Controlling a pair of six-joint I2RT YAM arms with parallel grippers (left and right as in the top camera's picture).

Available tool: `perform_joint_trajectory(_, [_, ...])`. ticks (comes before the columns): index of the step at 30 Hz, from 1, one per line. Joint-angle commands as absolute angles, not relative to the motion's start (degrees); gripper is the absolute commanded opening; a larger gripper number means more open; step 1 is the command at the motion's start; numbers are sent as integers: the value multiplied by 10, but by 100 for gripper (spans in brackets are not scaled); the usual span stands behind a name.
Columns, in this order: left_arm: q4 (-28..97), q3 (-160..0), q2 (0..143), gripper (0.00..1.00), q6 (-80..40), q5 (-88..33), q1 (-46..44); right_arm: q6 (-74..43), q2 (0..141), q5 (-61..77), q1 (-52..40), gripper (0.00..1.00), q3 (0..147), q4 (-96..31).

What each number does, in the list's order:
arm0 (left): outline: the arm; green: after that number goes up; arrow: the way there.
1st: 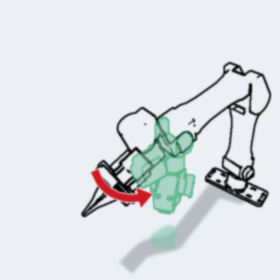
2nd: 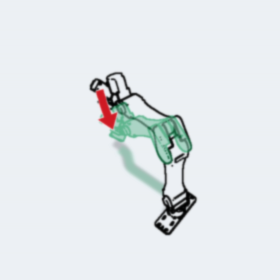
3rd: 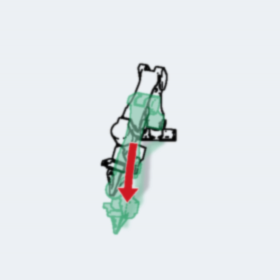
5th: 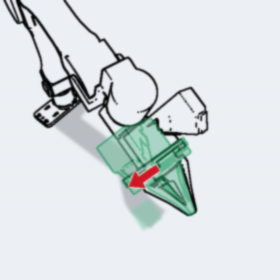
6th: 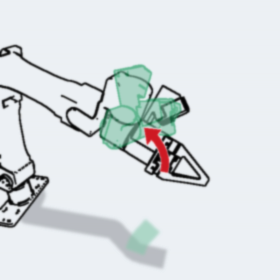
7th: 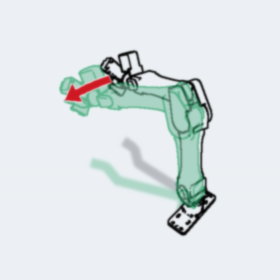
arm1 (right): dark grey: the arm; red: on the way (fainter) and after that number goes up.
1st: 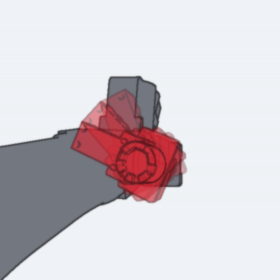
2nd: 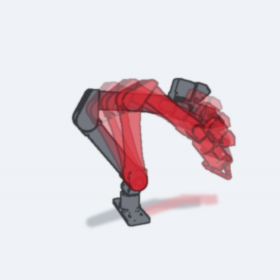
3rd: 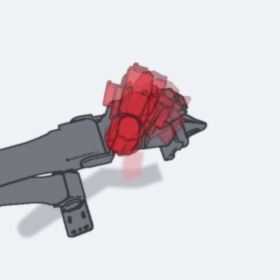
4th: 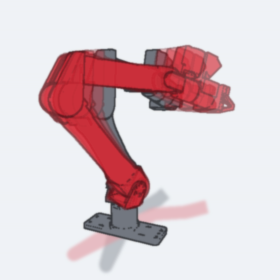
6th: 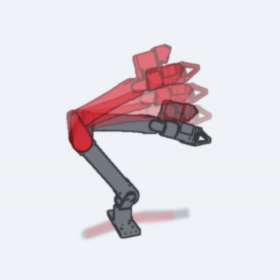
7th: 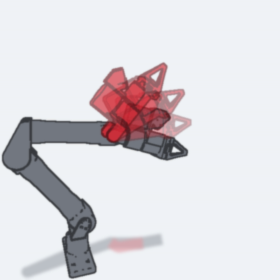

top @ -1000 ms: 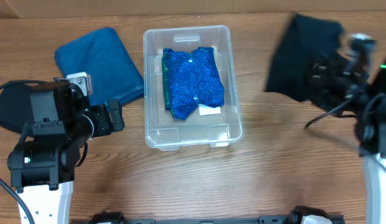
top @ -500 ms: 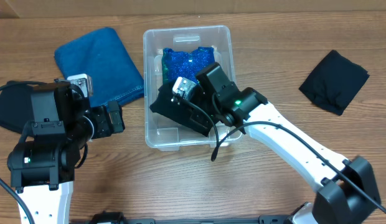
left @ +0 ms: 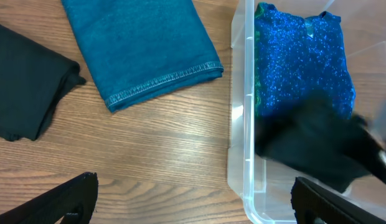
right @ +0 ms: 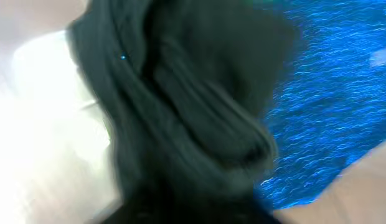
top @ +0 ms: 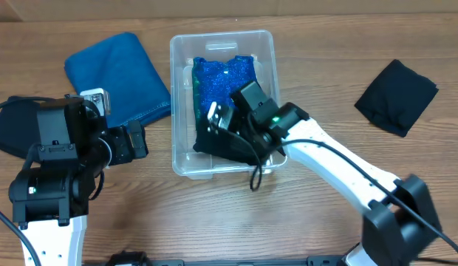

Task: Pack container
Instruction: 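Place the black cloth into the bin's front half with the right gripper, then grasp the second black cloth on the right with the right gripper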

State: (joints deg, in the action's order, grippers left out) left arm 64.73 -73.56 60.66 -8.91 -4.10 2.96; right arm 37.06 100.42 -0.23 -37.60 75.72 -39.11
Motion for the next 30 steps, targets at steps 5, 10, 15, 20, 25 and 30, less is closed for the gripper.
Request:
perform_joint_trajectory(5, [647,-747,608,100,-95,-45,26,112,970,-420,-370,100,779,-272])
perform_joint_trajectory(10, [647,-747,608,100,-95,-45,26,-28,847,-418,-321,100,780,-267])
perform_joint_trajectory(15, [647,-747,608,100,-95,-45,26,-98,796,-236,-98,100,780,-306])
perform_joint_trajectory(20, [647,-747,608,100,-95,-45,26,-133,899,-21,171,100,780,-340])
perform_joint_trajectory(25, [647,-747,608,100,-95,-45,26,-133,1026,68,290,100,780,-329])
perform_joint_trajectory(30, [647,-747,608,100,-95,-45,26,-109,1136,163,346,100,780,-275])
